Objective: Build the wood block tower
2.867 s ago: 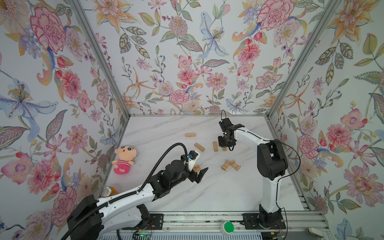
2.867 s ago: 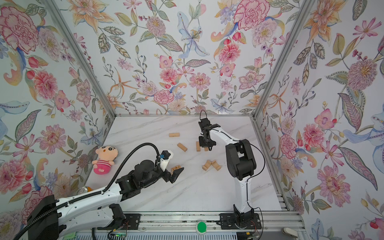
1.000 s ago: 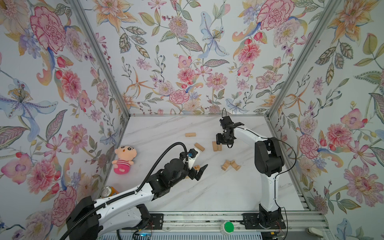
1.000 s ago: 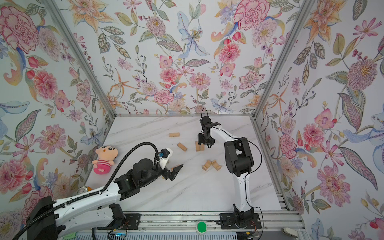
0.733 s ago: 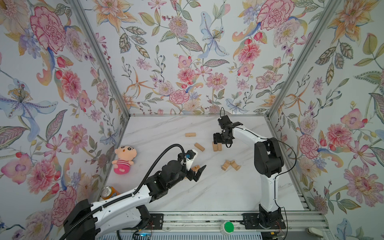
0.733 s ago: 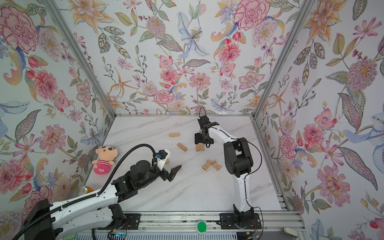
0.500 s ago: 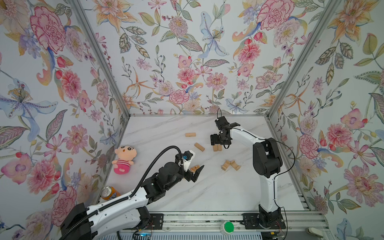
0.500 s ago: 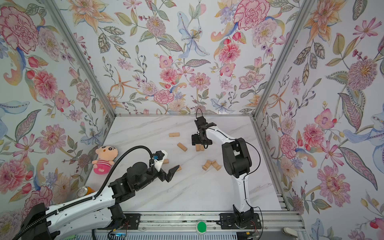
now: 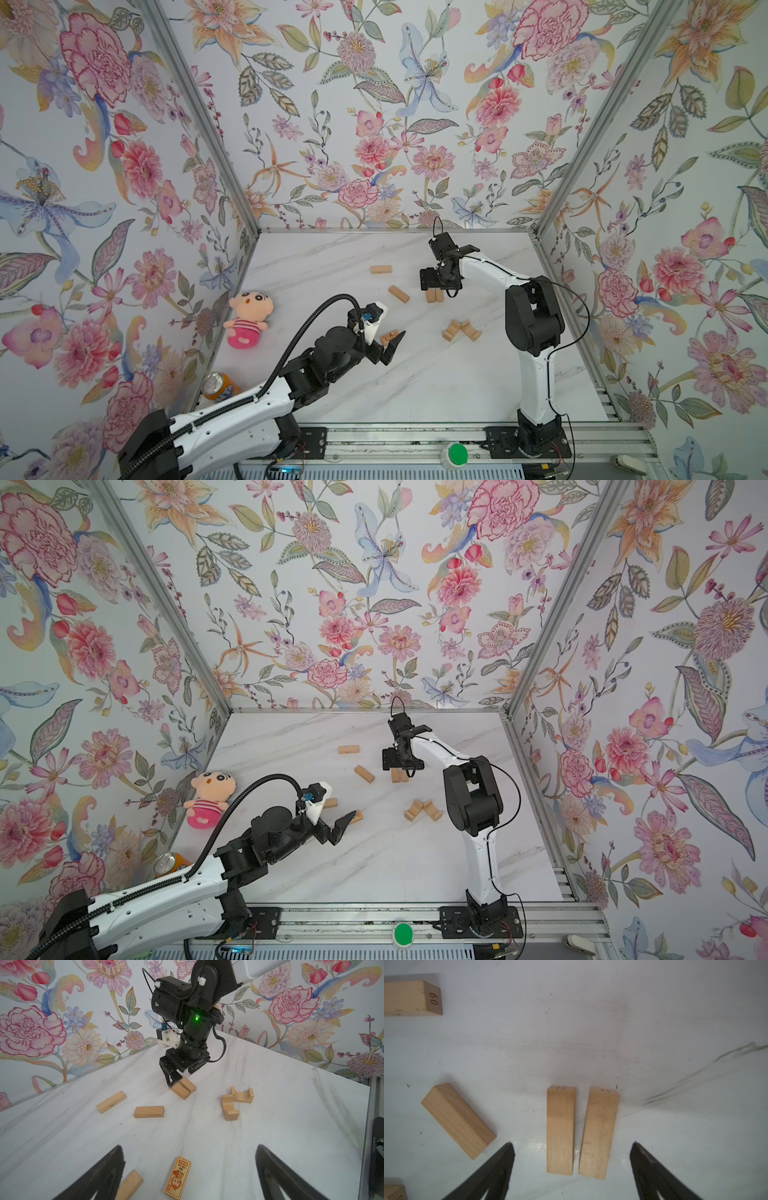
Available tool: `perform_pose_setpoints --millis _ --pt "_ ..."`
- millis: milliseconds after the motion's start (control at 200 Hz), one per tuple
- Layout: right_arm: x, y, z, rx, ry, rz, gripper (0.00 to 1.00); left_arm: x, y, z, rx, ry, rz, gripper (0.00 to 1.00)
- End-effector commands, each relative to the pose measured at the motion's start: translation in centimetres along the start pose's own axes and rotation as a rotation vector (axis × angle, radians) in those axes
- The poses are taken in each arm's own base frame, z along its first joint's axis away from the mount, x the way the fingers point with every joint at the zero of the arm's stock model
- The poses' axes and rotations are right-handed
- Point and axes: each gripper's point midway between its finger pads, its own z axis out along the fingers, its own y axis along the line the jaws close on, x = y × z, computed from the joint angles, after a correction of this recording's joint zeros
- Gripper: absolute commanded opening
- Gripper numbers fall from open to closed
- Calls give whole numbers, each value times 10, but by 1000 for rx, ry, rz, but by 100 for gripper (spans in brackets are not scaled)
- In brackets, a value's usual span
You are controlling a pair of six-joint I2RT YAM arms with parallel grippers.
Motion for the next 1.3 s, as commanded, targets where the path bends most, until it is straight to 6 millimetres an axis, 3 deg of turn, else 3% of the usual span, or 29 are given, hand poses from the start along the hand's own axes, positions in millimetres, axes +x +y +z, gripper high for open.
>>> perform_pose_setpoints --millis 0,856,1296 --pt "-1 2 -1 11 5 13 89 3 2 -1 -17 11 22 99" --pt "-7 6 -5 -18 -4 13 89 -15 -5 21 -8 42 1 99" --pt "9 1 6 -6 40 15 86 -9 -7 26 -3 45 2 99"
